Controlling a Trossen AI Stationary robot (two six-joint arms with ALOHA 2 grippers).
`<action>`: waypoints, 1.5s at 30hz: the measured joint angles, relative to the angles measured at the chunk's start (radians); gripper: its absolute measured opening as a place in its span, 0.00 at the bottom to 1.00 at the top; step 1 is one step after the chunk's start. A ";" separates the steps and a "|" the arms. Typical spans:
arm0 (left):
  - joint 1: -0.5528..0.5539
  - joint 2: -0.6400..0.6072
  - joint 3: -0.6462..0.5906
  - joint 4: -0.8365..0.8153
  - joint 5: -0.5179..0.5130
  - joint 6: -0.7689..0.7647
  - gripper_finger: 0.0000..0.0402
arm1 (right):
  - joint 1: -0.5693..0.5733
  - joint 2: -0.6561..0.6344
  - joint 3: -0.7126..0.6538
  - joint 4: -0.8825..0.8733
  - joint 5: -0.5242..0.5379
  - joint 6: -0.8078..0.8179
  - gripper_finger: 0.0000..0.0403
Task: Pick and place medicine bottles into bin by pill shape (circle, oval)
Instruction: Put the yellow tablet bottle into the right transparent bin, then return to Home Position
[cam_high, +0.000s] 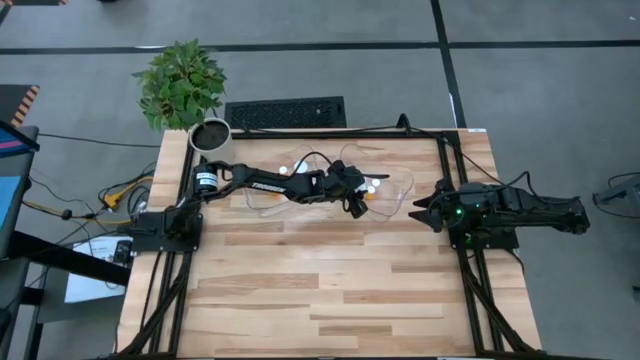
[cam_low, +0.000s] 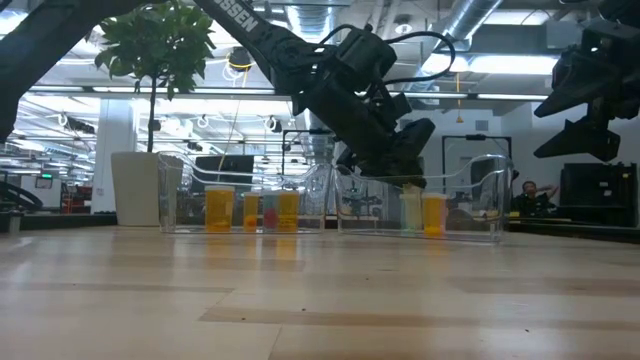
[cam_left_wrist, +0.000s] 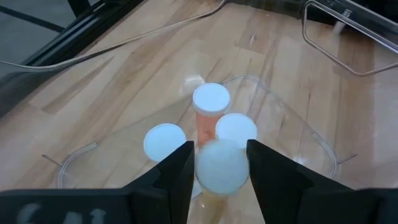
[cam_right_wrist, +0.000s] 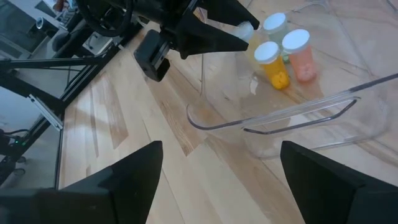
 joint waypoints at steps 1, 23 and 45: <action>0.000 0.000 0.000 0.000 0.000 0.000 0.36 | 0.000 0.000 0.000 0.000 0.000 0.000 0.83; 0.000 -0.050 0.000 -0.033 0.002 -0.023 0.41 | 0.000 0.000 0.000 0.000 0.000 0.000 0.83; -0.076 -0.696 0.001 -0.400 0.202 -0.073 0.41 | -0.002 -0.001 0.000 0.040 0.054 -0.022 0.83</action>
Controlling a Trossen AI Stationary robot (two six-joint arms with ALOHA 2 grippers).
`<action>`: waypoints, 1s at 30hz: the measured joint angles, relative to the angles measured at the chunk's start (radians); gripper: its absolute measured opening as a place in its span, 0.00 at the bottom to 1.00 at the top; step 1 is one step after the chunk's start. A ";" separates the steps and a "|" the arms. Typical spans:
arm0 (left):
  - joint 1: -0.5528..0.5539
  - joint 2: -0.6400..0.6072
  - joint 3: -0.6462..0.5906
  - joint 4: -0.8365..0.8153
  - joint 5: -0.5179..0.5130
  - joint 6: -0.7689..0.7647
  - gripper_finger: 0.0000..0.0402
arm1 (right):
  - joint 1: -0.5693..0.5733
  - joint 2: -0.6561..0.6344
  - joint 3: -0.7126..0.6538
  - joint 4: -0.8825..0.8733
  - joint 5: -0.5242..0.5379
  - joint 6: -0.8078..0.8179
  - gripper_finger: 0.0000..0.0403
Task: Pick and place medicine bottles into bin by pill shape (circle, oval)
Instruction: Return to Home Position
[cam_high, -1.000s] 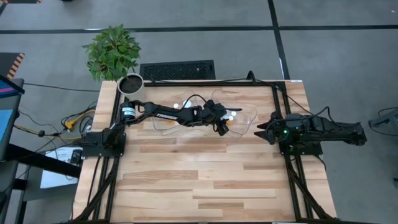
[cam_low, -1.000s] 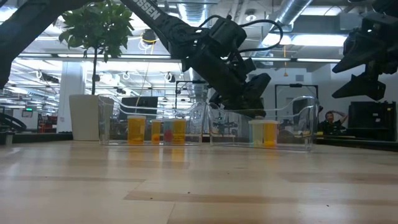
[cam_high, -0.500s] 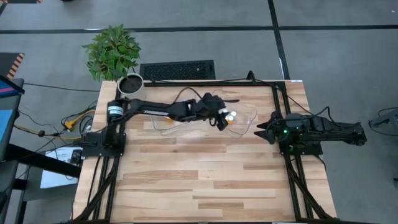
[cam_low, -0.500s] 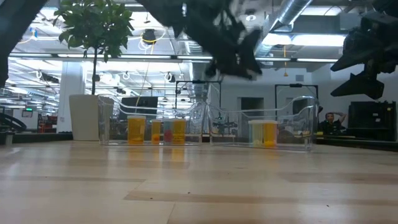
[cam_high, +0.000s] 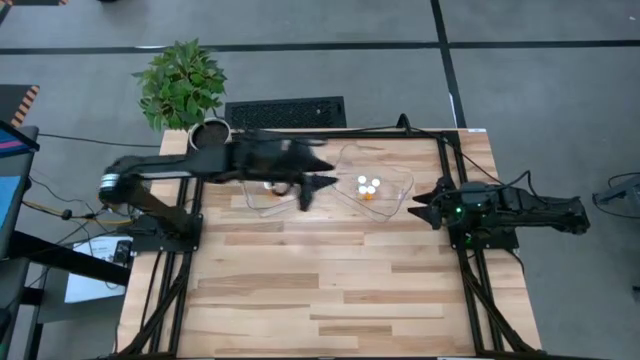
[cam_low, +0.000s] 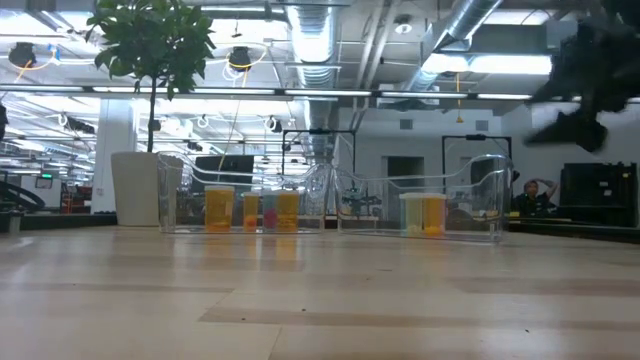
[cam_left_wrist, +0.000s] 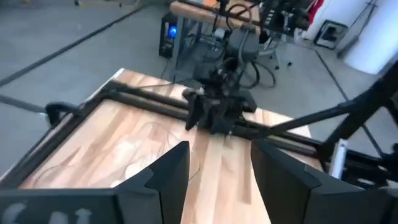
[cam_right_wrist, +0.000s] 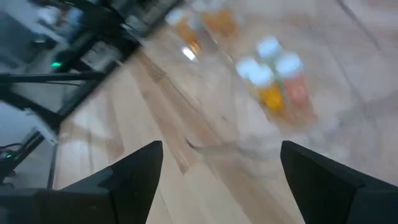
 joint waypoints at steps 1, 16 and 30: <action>-0.007 -0.037 -0.001 -0.043 -0.004 -0.013 0.41 | 0.003 0.000 0.000 0.043 -0.005 -0.045 0.83; -0.159 -0.620 -0.780 0.419 -0.048 -0.035 0.41 | -0.002 -0.001 0.000 0.427 -0.023 -0.410 0.83; -0.160 -0.846 -1.475 1.066 -0.080 -0.216 0.41 | -0.034 -0.064 -0.154 0.553 -0.024 -0.415 0.83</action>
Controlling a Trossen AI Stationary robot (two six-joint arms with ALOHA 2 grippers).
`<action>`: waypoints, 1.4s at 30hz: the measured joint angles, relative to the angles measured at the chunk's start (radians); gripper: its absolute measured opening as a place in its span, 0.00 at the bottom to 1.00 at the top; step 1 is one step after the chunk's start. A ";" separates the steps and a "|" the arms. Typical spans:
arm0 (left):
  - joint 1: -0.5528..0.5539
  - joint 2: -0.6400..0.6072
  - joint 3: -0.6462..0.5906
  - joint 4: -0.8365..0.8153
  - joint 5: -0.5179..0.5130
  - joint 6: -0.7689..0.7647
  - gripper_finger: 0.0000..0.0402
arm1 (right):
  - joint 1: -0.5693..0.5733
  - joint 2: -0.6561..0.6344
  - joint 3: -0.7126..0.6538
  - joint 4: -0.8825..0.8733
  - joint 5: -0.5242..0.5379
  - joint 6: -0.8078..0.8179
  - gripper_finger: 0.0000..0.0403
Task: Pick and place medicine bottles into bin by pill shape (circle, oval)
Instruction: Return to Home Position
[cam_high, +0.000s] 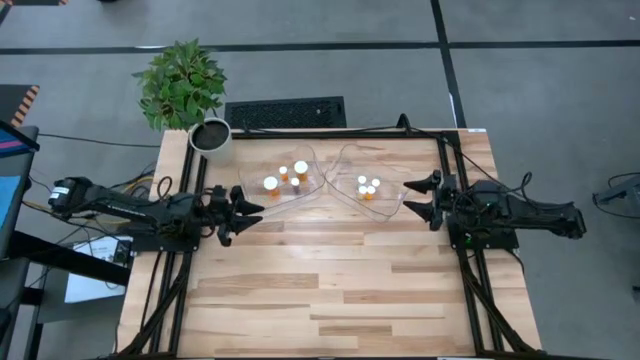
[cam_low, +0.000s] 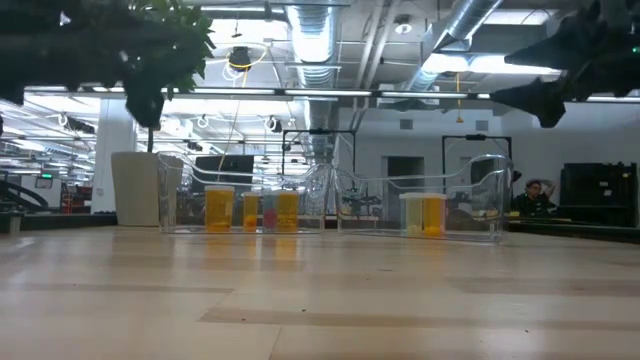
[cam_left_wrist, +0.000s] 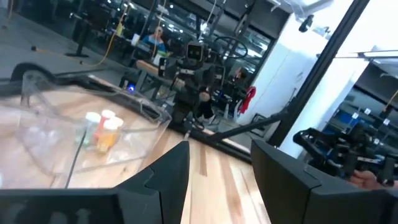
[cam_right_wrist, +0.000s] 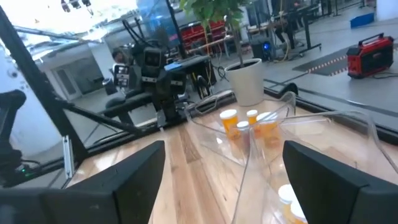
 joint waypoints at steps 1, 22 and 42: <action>0.000 -0.012 -0.020 0.010 0.000 -0.010 0.41 | -0.006 -0.016 -0.012 0.001 0.000 0.003 0.83; 0.155 -0.412 -0.038 -0.479 0.061 -0.024 0.41 | -0.263 -0.068 0.026 -0.081 -0.195 0.024 0.83; 0.155 -0.612 -0.039 -0.683 -0.027 0.118 0.41 | -0.239 -0.068 -0.137 0.088 -0.242 0.009 0.83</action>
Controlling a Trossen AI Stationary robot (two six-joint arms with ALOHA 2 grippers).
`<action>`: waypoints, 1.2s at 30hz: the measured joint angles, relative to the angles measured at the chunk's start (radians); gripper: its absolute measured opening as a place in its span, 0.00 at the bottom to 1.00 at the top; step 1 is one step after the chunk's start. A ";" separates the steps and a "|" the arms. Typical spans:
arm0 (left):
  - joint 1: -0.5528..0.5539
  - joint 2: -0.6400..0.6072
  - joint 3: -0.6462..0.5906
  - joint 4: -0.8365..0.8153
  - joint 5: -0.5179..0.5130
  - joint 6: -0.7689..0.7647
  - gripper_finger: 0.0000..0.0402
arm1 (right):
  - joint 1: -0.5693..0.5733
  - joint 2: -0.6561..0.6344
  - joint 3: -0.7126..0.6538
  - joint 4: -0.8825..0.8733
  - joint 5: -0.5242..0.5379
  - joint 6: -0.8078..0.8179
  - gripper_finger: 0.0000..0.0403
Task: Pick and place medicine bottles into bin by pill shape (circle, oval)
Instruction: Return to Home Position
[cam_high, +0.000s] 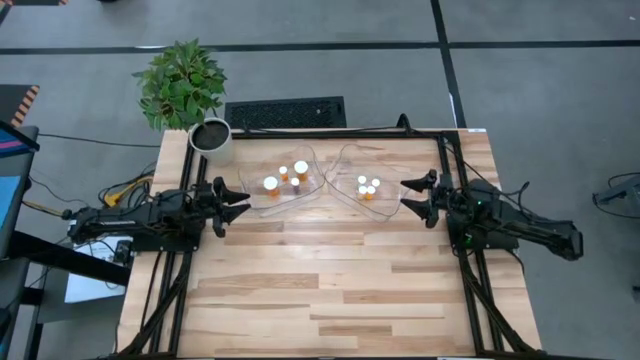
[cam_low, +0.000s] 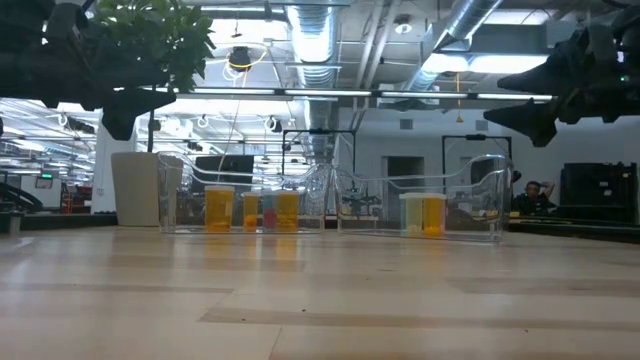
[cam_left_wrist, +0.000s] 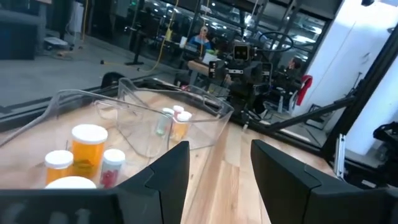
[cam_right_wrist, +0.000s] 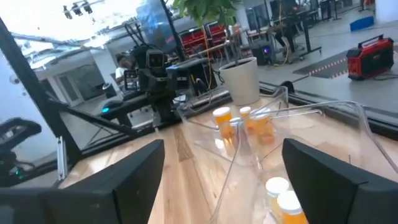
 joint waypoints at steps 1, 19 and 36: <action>0.000 0.000 0.000 0.000 0.000 0.003 0.41 | 0.000 0.001 0.000 -0.001 0.000 -0.012 0.83; 0.000 0.001 -0.001 0.002 0.008 -0.212 0.41 | 0.000 0.002 -0.002 -0.013 0.040 -0.067 0.83; 0.000 0.001 -0.001 0.002 0.009 -0.201 0.41 | 0.000 0.002 -0.002 -0.013 0.041 -0.068 0.83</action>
